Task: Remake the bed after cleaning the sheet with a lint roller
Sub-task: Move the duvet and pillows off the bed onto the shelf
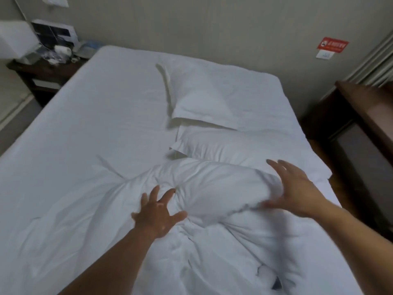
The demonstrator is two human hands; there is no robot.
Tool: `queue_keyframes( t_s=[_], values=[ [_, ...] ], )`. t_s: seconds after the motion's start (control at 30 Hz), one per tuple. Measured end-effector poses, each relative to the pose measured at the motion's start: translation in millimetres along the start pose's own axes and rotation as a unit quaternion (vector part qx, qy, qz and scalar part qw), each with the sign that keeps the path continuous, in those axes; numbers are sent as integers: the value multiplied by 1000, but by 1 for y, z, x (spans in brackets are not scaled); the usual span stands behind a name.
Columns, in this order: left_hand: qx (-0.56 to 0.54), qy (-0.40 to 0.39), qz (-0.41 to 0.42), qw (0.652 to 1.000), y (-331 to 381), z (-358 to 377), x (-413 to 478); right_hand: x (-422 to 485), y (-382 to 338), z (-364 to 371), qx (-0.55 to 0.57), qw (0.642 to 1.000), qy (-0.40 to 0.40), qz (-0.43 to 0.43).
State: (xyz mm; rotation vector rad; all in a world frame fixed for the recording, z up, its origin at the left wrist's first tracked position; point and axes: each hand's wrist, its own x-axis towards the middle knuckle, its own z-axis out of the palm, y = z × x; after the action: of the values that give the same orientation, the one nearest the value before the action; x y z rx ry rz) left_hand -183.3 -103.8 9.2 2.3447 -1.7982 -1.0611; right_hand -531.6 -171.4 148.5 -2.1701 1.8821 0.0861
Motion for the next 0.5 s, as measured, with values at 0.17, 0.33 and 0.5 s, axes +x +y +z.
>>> queue_keyframes(
  t_s=[0.17,0.33,0.5],
  values=[
    [-3,37,5,999,-18,17,17,-2,47,123,236,962,-124,64],
    [34,74,-29,996,-80,-5,5,-56,-49,185,307,948,-80,3],
    [-245,135,-5,960,-40,-60,-43,-66,-120,204,298,940,-159,-41]
  ],
)
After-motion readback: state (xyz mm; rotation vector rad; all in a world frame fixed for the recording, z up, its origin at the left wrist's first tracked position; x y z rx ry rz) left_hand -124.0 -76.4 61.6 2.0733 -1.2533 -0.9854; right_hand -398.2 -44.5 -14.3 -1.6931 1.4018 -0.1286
